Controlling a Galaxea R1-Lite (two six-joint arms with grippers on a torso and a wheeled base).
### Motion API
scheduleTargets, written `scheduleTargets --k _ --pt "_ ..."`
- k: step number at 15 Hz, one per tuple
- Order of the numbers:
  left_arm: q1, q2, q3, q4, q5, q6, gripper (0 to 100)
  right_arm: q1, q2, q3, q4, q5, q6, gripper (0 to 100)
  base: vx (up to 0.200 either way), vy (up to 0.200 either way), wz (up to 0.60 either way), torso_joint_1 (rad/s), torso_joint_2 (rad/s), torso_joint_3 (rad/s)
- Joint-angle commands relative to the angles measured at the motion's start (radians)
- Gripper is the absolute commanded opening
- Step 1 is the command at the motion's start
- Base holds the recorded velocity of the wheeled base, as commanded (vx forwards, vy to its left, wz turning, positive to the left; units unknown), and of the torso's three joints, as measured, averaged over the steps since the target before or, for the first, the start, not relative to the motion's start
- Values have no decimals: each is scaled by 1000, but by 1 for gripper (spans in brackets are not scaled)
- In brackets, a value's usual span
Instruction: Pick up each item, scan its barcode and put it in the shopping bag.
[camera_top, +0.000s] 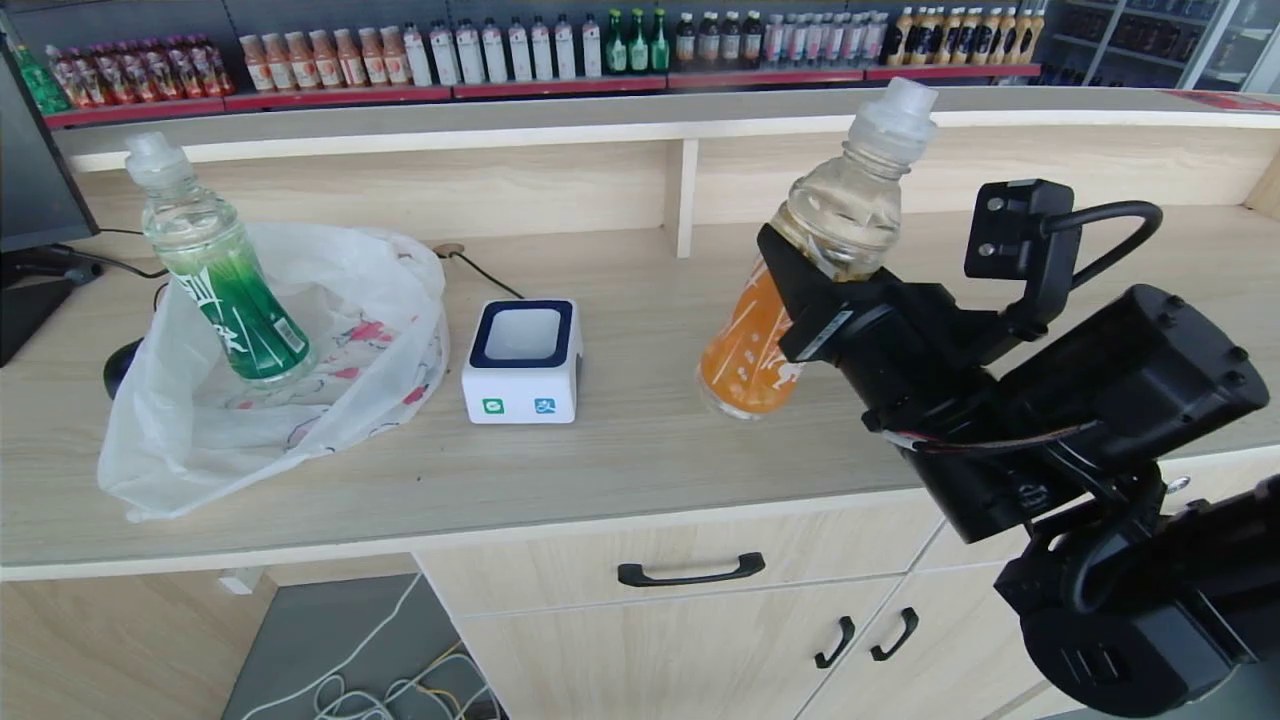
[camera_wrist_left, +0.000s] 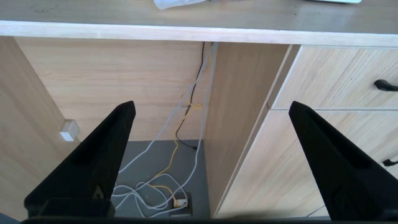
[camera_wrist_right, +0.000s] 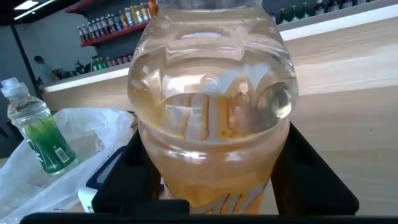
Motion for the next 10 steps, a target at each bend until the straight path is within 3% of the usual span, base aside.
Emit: scheduleTargets --k 1,5,10 --pt "1 0 0 0 0 0 100 0 23 -77 4 0 0 0 0 200 0 2 2 2" --pt "1 0 0 0 0 -2 100 2 20 -153 14 -1 0 0 0 200 0 7 5 -2" --pt "1 0 0 0 0 -2 100 2 -3 -159 14 -3 0 0 0 200 0 4 2 1"
